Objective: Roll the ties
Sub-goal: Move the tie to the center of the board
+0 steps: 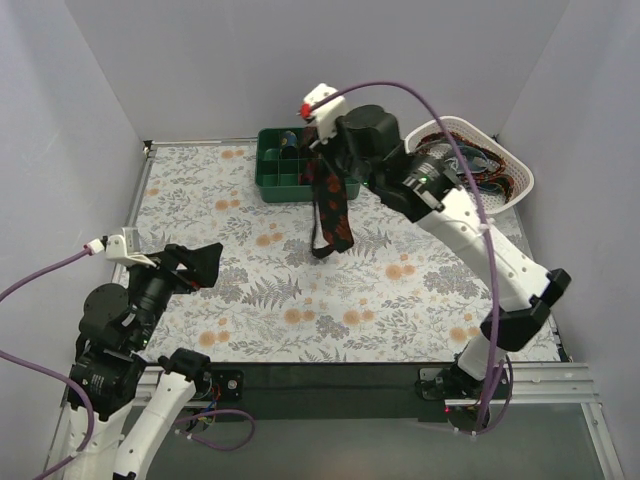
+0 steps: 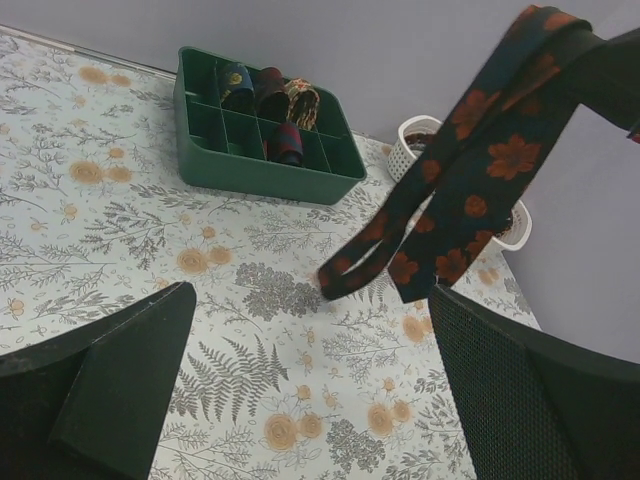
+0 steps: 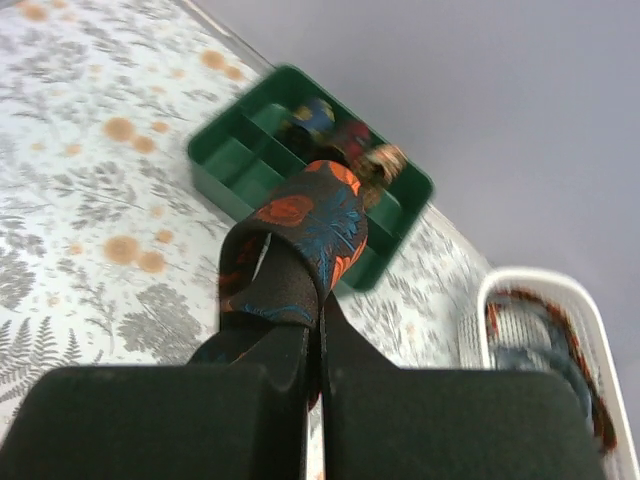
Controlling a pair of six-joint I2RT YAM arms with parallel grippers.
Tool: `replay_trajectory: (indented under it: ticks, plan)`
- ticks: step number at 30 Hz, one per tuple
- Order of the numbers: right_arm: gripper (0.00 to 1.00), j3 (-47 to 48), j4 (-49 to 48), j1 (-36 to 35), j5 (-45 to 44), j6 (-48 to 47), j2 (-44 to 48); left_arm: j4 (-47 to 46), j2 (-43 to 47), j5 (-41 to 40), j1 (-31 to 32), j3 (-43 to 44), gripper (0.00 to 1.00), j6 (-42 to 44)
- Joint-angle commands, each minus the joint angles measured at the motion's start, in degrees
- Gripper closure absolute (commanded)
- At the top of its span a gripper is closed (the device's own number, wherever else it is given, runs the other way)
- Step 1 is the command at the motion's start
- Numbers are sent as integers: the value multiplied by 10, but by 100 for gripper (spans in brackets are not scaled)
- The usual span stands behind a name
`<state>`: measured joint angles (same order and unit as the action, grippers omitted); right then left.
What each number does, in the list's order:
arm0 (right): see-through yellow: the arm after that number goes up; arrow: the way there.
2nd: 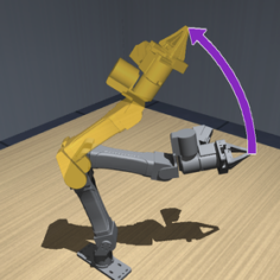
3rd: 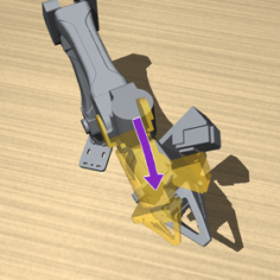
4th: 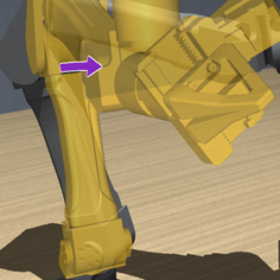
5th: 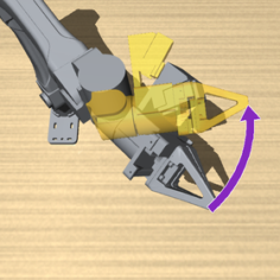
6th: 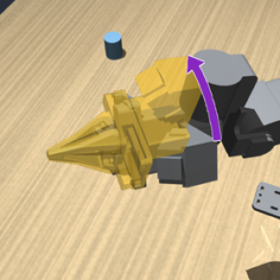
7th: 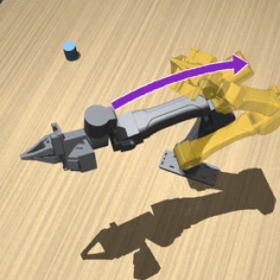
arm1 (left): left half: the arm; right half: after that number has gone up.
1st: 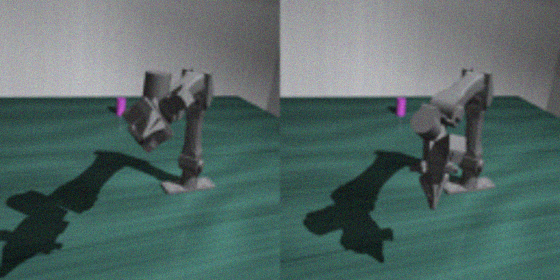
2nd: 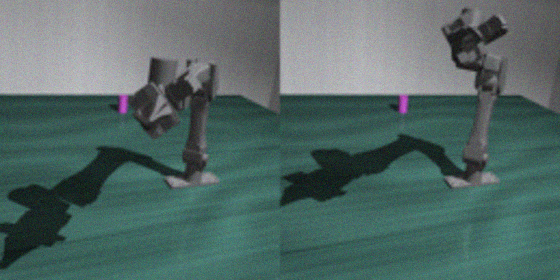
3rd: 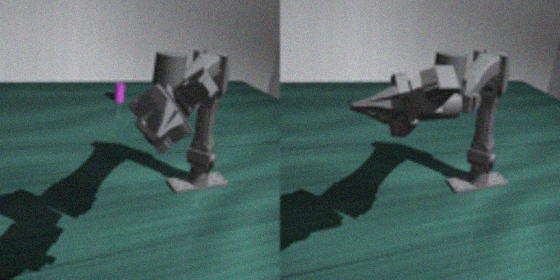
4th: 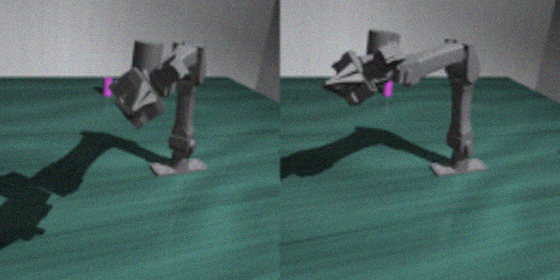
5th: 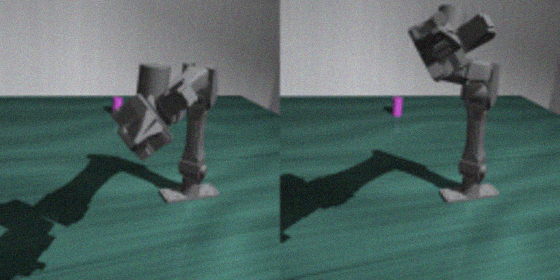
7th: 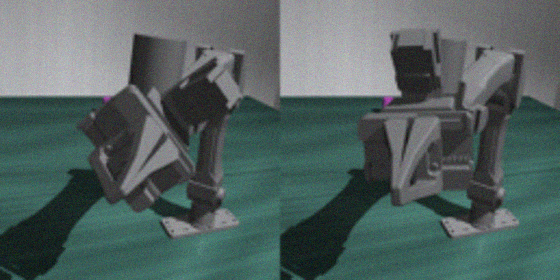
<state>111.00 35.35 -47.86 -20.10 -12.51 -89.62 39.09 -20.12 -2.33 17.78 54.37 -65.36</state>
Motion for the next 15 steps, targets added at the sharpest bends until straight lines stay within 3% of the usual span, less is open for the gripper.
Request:
replay_trajectory:
  ticks: [1, 5, 8, 9, 10, 13, 14, 15]
  plan:
    - [99, 103, -8, -58, -13, -84, -84, 15, -1, 0, 3, 26, 4, 1]
    - [99, 185, -14, -115, -45, -144, -138, 21, -12, -11, 3, 38, 4, -2]
    - [99, 126, -62, -137, -102, -206, -129, 27, -30, -22, 3, 46, 4, -10]
    - [99, 92, -80, -138, -127, -242, -120, 27, -34, -26, 4, 47, 4, -13]
    - [99, -11, -103, -139, -139, -261, -91, 28, -38, -28, 4, 45, 4, -18]
    - [99, -187, -252, -138, -229, -371, -30, 22, -42, -37, 3, 29, 5, -39]
    - [99, -310, -301, -138, -251, -409, -16, 20, -43, -37, 3, 21, 5, -45]
    - [99, -364, -419, -138, -285, -483, -4, 20, -45, -37, 3, 17, 5, -51]
